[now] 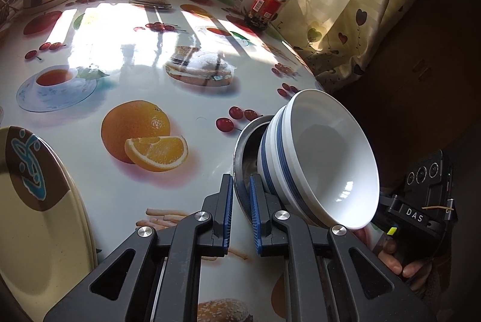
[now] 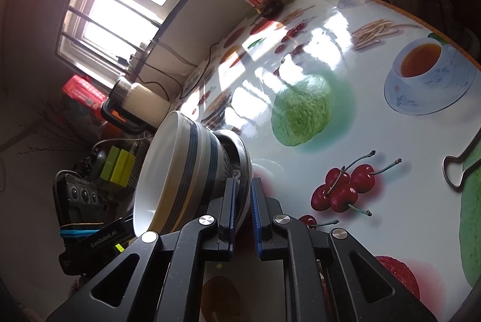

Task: Organize plates and bowls
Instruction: 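Carry the steel bowl stack with both grippers toward the yellow plates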

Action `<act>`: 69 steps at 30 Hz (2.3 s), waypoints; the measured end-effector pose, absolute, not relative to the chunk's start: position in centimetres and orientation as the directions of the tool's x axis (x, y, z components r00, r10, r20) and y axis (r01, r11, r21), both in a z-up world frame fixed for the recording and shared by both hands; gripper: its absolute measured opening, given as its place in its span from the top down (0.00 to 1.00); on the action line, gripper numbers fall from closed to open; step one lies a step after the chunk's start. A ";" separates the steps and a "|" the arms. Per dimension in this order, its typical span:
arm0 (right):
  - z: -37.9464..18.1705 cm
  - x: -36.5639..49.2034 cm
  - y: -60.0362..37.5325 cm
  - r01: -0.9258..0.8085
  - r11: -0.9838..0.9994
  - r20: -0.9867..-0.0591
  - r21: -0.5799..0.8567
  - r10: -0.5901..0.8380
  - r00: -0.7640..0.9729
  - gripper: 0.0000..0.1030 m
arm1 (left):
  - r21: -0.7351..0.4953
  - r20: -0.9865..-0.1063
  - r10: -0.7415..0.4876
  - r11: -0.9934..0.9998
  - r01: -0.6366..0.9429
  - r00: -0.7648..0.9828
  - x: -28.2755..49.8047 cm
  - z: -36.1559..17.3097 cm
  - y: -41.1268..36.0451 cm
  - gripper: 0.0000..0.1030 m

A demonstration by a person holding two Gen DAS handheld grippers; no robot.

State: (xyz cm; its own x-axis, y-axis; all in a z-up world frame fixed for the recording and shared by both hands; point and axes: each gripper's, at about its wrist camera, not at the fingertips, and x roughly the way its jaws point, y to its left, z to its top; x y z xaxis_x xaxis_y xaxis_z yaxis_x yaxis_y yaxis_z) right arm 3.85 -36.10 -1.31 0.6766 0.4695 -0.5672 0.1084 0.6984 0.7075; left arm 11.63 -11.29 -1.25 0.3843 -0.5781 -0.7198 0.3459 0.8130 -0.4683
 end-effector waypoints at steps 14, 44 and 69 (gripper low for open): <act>-1.4 3.8 -36.2 0.108 0.697 -0.566 0.709 0.470 0.678 0.91 | -0.476 -0.715 -0.584 0.810 0.344 0.386 11.6 -1.1 -11.4 0.89; -1.2 3.6 -36.4 0.111 0.687 -0.557 0.719 0.473 0.683 0.91 | -0.474 -0.712 -0.583 0.810 0.346 0.391 11.7 -1.3 -11.3 0.89; 0.7 4.1 -35.6 0.080 0.698 -0.545 0.711 0.476 0.690 0.91 | -0.474 -0.686 -0.588 0.808 0.349 0.429 10.8 0.3 -10.7 0.89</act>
